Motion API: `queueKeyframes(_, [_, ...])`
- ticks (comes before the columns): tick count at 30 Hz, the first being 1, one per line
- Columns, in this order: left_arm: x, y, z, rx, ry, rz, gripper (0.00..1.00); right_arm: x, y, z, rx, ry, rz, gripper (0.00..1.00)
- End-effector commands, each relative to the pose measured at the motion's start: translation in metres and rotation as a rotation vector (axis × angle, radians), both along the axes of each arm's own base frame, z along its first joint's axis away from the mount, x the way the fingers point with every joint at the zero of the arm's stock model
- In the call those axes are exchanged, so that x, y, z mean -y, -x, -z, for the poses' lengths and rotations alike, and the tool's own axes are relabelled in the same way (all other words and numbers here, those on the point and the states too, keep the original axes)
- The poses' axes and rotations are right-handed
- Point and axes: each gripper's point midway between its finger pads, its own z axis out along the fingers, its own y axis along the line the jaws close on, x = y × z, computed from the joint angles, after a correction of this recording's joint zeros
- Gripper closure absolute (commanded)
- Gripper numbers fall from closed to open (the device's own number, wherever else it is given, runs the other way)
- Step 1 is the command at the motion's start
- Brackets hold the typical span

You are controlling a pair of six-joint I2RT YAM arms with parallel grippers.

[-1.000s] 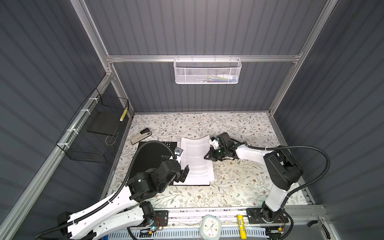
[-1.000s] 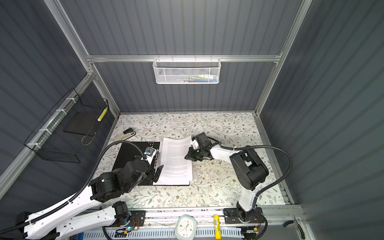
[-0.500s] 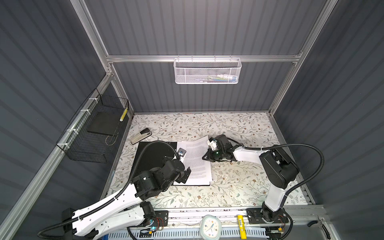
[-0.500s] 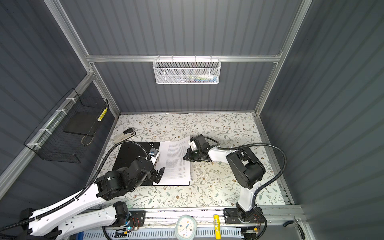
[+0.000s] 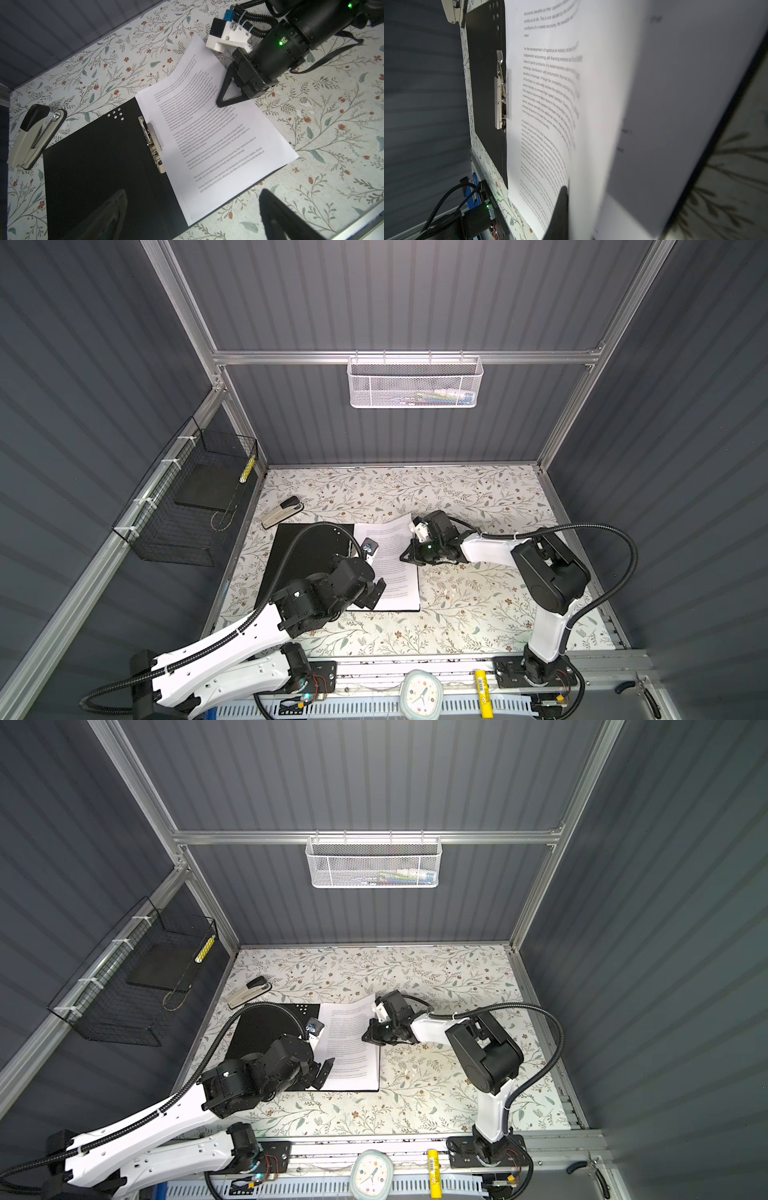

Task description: Put the files into the folder

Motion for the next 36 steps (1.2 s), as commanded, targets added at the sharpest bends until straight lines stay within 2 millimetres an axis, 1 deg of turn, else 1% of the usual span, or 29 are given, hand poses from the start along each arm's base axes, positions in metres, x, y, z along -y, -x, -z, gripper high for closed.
queueKeyframes(1, [0.0002,-0.0008,-0.0016,0.003,-0.004,0.009,0.0,-0.0088,-0.0032,-0.0063,0.01,-0.021,-0.01,1.0])
queueKeyframes(28, [0.0014,-0.002,0.0001,-0.002,-0.013,0.008,0.0,-0.0188,0.003,-0.0022,-0.021,-0.039,-0.002,1.0])
queueKeyframes(36, [0.0016,-0.0022,-0.0001,-0.003,-0.012,0.008,0.0,-0.0178,0.0032,-0.0028,-0.019,-0.035,0.0,1.0])
